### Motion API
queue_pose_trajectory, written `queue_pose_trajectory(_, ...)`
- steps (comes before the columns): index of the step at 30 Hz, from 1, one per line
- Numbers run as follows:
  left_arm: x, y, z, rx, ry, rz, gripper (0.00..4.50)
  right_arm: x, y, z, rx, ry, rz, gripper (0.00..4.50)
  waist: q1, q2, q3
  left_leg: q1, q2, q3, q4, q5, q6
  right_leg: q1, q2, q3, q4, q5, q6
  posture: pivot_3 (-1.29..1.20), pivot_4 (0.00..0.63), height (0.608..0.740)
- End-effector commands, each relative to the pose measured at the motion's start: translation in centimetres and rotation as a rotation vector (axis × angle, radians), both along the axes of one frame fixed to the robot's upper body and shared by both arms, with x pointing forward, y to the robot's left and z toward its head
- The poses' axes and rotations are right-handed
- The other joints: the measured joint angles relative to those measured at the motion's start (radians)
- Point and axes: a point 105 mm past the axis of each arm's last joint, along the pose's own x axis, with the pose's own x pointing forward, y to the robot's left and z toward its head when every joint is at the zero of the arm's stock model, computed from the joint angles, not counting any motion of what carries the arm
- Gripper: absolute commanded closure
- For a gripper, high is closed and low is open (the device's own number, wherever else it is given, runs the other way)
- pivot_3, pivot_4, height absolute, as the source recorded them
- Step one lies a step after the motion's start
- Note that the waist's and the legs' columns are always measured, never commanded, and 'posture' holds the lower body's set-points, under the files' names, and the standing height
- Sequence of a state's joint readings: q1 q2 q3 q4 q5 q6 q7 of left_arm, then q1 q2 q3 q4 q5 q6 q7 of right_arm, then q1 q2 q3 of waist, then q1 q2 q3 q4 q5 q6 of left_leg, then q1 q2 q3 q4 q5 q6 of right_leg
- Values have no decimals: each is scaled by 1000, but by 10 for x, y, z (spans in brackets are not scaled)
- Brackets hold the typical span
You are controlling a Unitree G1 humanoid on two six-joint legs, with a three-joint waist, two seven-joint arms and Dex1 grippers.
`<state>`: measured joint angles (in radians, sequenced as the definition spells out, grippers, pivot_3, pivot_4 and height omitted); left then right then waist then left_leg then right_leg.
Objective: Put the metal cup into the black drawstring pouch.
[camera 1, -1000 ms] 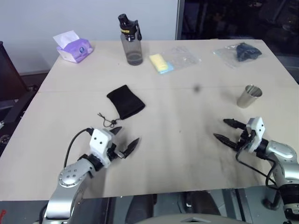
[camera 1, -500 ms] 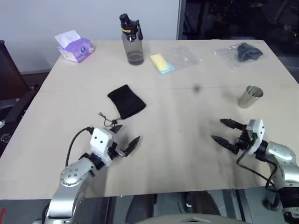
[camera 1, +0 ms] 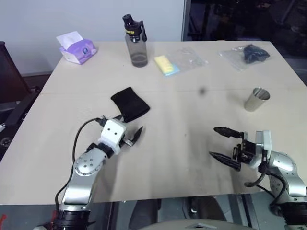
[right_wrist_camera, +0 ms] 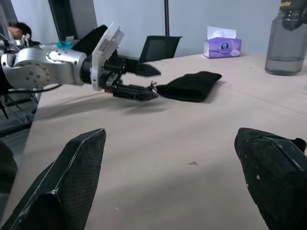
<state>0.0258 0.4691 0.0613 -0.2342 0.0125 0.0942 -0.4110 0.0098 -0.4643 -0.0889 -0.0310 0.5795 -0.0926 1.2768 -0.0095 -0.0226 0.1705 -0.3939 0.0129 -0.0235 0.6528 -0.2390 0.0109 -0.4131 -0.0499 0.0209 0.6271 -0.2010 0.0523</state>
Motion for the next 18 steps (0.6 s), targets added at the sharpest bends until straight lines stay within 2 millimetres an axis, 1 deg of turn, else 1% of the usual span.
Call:
queue_pose_trajectory(1,9,-3,11,97,-100,-7,0,3,-6,7,3,-44,-33,32,1,0,0,0,0,0,0,0,0,0,0,0,0,0,0,0,150,740)
queue_pose_trajectory(4,19,-1,5,152,-101,19,0,4,-6,6,6,-43,-43,32,1,0,0,0,0,0,0,0,0,0,0,0,0,0,0,0,150,740)
queue_pose_trajectory(6,28,-2,1,254,-116,8,0,5,-6,6,13,-41,-52,32,1,0,0,0,0,0,0,0,0,0,0,0,0,0,0,0,150,740)
queue_pose_trajectory(8,34,-1,1,267,-130,21,0,6,-5,5,15,-40,-56,32,1,0,0,0,0,0,0,0,0,0,0,0,1,1,2,0,150,740)
queue_pose_trajectory(11,46,5,14,263,-182,87,0,6,-6,4,16,-43,-71,32,1,0,0,0,0,0,0,0,0,0,0,0,1,2,3,0,150,740)
queue_pose_trajectory(13,51,8,17,269,-197,117,0,7,-8,3,15,-40,-86,32,1,0,0,0,0,0,0,0,0,0,0,0,1,3,4,0,150,740)
queue_pose_trajectory(18,55,14,3,308,-159,143,0,7,-9,1,7,-40,-104,32,0,0,0,0,0,-1,0,0,0,0,0,-1,1,3,4,0,150,740)
